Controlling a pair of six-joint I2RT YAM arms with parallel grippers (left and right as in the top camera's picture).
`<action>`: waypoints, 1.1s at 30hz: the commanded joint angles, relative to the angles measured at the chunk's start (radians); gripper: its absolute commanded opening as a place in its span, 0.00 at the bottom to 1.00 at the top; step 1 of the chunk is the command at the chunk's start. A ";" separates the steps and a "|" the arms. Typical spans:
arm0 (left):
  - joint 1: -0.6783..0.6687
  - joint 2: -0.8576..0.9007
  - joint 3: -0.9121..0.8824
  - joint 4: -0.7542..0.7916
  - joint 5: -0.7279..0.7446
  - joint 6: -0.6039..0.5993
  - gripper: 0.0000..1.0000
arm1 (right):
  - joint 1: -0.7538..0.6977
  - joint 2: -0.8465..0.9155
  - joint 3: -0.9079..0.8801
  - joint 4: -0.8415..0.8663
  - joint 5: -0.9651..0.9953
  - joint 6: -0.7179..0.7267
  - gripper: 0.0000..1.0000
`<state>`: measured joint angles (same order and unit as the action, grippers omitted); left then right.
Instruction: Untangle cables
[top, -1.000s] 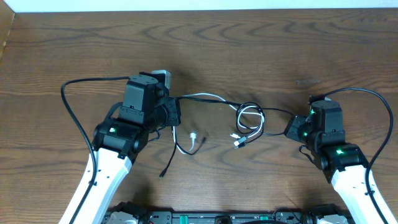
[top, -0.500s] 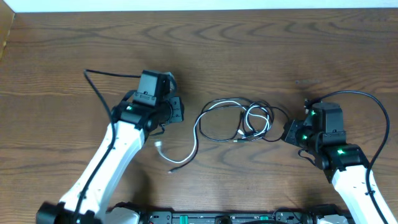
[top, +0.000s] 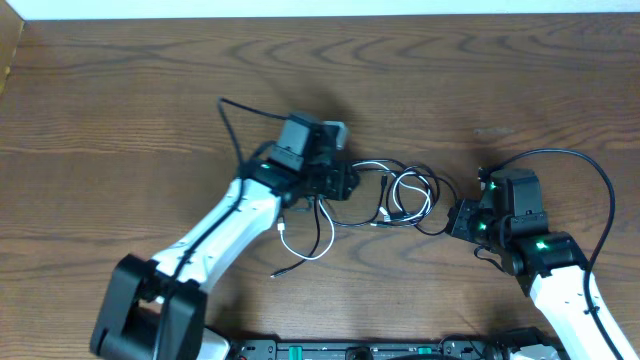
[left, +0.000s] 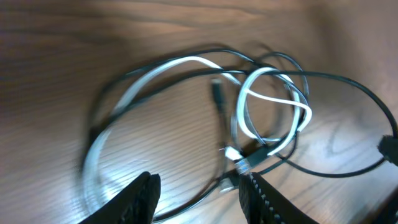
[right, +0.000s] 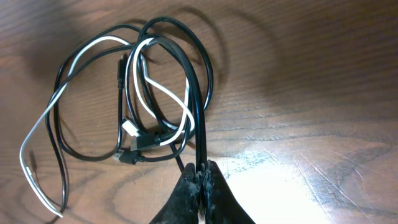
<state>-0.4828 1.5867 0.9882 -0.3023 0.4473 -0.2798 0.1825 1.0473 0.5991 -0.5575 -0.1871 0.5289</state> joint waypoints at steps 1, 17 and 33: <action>-0.063 0.065 -0.012 0.059 0.024 0.021 0.46 | 0.008 0.000 -0.005 -0.003 0.001 -0.010 0.01; -0.202 0.275 -0.012 0.407 -0.022 0.020 0.46 | 0.008 0.000 -0.005 -0.011 0.001 -0.009 0.01; -0.233 0.305 -0.012 0.495 -0.155 0.017 0.47 | 0.008 0.000 -0.005 -0.011 0.001 -0.009 0.01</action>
<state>-0.7036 1.8797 0.9867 0.1898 0.3210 -0.2798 0.1848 1.0473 0.5987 -0.5648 -0.1867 0.5289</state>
